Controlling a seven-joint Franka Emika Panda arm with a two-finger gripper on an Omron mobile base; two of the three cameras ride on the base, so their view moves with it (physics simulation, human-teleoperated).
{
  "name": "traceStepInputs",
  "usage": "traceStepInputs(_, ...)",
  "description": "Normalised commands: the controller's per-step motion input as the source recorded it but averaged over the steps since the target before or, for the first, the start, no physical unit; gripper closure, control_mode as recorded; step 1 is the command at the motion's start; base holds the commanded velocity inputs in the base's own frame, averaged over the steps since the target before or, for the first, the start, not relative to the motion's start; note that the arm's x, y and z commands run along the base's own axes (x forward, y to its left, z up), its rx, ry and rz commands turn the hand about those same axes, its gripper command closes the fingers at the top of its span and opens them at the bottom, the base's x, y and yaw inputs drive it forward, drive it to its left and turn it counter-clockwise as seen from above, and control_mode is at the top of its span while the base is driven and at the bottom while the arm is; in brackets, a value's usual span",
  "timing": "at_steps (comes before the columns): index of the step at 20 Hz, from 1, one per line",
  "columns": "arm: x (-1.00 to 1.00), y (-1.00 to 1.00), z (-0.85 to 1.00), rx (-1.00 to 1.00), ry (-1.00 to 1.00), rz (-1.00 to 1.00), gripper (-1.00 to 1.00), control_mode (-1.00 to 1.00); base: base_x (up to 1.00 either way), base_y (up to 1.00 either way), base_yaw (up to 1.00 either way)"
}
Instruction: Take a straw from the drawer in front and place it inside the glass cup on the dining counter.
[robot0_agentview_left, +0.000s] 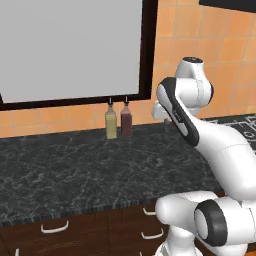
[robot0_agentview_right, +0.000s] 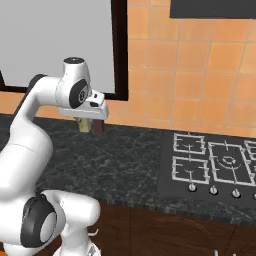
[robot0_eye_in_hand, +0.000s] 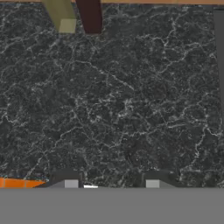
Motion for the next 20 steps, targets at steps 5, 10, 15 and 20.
traceStepInputs(5,-0.01,0.0,0.0,0.0,0.0,0.0,-1.0,1.0,-0.62,0.0,0.0)
traceStepInputs(10,0.0,0.0,0.0,0.0,0.0,0.0,-1.0,1.0,-0.71,-0.11,0.08)
traceStepInputs(15,0.0,0.0,0.0,0.0,0.0,0.0,-1.0,1.0,0.05,-0.58,0.5)
traceStepInputs(20,0.0,0.0,0.0,0.0,0.0,0.0,-1.0,1.0,0.06,-0.57,0.66)
